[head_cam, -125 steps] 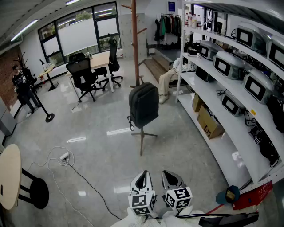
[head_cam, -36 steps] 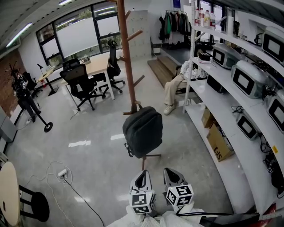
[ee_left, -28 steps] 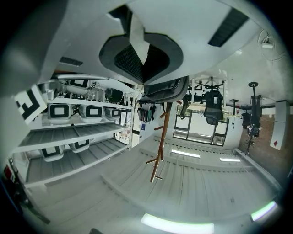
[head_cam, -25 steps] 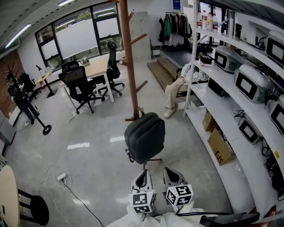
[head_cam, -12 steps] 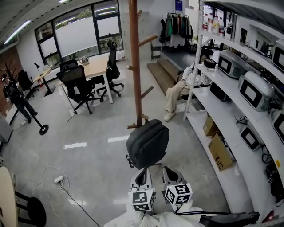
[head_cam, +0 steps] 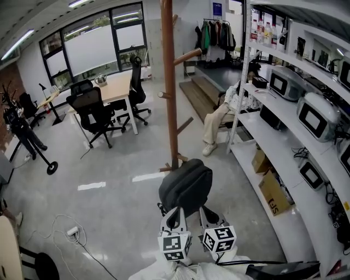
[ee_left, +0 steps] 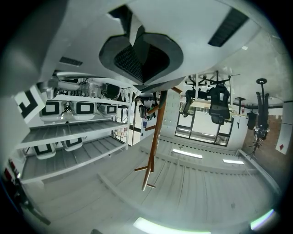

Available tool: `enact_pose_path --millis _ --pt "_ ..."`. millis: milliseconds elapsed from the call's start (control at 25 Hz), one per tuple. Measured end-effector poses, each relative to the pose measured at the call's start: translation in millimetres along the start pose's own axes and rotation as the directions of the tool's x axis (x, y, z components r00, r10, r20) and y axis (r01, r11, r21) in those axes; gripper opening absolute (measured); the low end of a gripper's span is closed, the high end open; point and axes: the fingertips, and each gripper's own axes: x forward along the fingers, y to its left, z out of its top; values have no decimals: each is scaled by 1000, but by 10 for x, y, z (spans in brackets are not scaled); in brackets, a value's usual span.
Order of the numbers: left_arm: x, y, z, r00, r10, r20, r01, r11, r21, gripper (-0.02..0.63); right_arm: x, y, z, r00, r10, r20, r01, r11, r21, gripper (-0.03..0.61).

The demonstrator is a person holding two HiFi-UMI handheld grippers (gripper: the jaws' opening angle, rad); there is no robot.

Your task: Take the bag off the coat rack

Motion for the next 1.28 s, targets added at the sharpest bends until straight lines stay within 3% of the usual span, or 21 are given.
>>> enact_pose_path --millis 320,760,1280 --pt "265 177 -11 1000 -13 -18 13 1000 14 3 314 -47 35 1000 -11 -11 11 1000 10 12" --pt "408 219 -95 999 -18 -37 17 999 -40 3 481 -24 -81 998 8 -57 -8 1000 3 12" --pt "552 278 -47 998 53 -44 -55 998 -35 3 803 -205 151 997 78 -29 -79 996 -34 12"
